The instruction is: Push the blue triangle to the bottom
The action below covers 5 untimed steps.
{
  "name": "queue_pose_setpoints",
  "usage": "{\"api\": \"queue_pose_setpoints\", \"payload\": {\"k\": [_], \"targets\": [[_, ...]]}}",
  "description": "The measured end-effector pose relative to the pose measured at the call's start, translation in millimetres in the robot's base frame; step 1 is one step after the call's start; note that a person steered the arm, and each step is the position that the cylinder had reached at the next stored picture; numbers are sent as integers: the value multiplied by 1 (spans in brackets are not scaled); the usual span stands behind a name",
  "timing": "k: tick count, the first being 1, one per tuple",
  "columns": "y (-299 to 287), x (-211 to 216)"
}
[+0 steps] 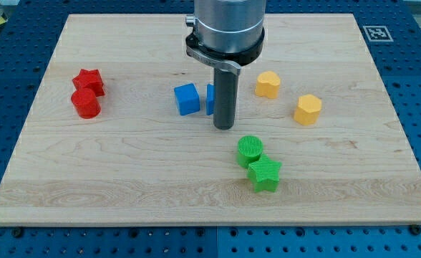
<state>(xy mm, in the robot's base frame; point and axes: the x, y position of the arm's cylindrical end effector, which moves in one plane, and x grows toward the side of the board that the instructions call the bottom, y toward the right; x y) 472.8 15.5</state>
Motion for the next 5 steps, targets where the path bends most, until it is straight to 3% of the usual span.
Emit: {"api": "queue_pose_setpoints", "payload": {"k": [1, 2, 4, 5], "targets": [[28, -5], [34, -37], [1, -90], [-14, -71]]}}
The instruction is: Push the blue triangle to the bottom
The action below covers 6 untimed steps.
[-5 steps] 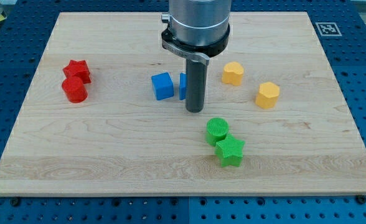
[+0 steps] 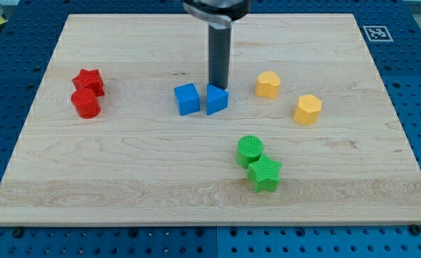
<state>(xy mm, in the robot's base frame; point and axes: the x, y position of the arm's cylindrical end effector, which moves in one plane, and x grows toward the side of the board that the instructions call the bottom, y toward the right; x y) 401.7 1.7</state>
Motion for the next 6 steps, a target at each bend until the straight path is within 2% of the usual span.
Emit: {"api": "queue_pose_setpoints", "payload": {"k": [2, 3, 5, 6], "targets": [[-3, 12], [17, 12], [27, 46], [12, 53]]}}
